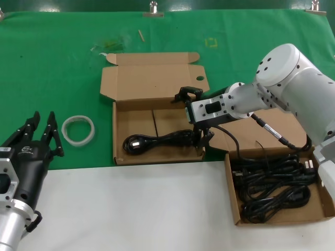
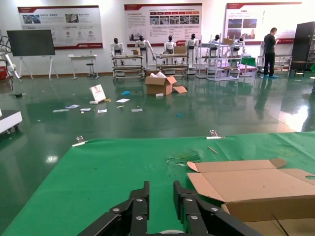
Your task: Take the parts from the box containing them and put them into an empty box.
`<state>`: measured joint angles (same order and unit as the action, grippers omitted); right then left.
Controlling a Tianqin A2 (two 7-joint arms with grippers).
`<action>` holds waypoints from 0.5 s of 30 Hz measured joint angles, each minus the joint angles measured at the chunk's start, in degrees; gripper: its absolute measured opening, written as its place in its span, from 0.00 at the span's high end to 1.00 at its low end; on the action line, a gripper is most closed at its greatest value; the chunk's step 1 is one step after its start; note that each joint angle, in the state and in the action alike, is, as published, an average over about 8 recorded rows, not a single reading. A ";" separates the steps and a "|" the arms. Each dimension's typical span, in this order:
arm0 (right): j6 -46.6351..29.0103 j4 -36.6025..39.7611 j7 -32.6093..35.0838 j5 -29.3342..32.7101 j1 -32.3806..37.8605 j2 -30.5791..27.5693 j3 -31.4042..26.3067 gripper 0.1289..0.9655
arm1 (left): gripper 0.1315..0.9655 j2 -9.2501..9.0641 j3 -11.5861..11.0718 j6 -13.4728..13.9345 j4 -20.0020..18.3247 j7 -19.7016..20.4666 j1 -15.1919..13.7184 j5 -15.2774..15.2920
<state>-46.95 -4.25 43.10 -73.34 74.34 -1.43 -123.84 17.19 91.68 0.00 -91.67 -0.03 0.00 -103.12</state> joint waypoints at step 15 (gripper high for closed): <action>0.83 -1.58 -0.74 -0.54 -1.35 -0.29 0.58 0.09 | 0.64 0.00 0.00 0.00 0.00 0.00 0.00 0.00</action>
<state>-46.12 -5.83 42.36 -73.88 72.99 -1.72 -123.25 17.19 91.68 0.00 -91.67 -0.03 0.00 -103.12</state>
